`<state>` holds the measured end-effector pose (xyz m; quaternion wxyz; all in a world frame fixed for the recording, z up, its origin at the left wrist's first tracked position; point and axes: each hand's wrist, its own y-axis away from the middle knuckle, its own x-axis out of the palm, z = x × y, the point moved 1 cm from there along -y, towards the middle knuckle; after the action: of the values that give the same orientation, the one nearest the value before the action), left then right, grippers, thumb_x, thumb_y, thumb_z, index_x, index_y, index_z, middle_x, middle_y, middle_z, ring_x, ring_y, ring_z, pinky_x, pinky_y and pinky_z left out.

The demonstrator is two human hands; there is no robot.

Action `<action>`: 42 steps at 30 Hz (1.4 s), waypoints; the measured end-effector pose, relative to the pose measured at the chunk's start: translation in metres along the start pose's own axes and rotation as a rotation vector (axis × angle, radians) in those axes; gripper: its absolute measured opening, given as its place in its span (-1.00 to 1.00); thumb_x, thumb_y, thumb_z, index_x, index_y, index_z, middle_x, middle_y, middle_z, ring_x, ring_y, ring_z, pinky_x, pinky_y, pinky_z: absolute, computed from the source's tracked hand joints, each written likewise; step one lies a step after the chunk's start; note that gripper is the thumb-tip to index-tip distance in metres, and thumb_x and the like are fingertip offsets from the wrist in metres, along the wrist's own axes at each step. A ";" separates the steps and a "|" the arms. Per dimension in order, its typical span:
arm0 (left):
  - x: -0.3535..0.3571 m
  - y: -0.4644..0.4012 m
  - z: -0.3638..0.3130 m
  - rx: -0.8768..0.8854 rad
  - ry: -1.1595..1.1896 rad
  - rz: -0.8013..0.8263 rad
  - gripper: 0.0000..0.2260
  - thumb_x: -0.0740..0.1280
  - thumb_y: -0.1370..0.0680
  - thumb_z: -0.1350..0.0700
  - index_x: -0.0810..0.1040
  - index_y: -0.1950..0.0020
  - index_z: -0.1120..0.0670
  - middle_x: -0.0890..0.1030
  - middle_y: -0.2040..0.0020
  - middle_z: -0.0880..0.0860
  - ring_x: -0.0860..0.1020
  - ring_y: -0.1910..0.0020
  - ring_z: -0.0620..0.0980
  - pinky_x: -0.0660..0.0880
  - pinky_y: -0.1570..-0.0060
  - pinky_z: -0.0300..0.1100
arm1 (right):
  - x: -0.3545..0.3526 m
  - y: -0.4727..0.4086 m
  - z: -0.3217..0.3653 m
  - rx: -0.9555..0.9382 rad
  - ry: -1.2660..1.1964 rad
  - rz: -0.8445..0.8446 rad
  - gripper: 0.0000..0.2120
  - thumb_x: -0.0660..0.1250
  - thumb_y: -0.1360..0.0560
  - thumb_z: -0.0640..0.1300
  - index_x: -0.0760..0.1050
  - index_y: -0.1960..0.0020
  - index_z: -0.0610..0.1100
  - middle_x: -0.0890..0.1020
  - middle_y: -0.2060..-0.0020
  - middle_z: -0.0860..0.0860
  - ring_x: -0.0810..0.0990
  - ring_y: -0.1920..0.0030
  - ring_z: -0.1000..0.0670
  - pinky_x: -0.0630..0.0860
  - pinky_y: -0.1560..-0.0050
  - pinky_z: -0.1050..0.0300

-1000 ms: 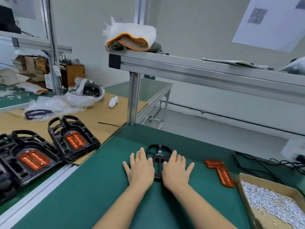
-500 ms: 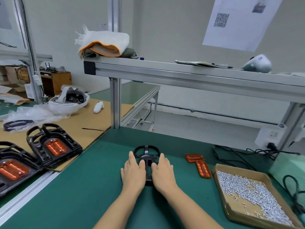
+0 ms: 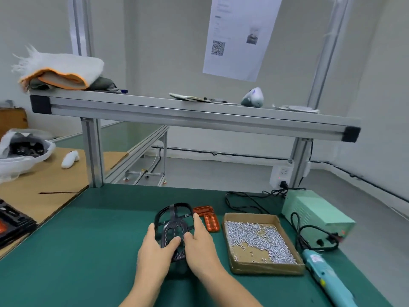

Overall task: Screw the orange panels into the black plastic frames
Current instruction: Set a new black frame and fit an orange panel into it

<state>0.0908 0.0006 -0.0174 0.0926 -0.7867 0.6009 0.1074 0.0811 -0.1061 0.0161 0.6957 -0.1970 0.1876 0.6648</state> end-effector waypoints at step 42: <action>-0.004 0.053 0.002 -0.021 0.014 0.304 -0.76 0.41 -0.45 0.21 0.60 -0.09 0.00 0.64 0.00 -0.07 0.62 0.04 -0.09 0.51 0.07 -0.22 | -0.076 0.117 -0.088 -0.906 0.750 0.190 -0.55 0.37 -0.53 -0.02 0.46 -0.35 -0.18 0.56 -0.26 -0.05 0.54 -0.24 0.01 0.57 -0.09 0.15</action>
<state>0.0382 -0.0092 -0.0190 0.0630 -0.6883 0.7125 0.1209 -0.0394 -0.2122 -0.0219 0.3660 -0.6779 0.1350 0.6231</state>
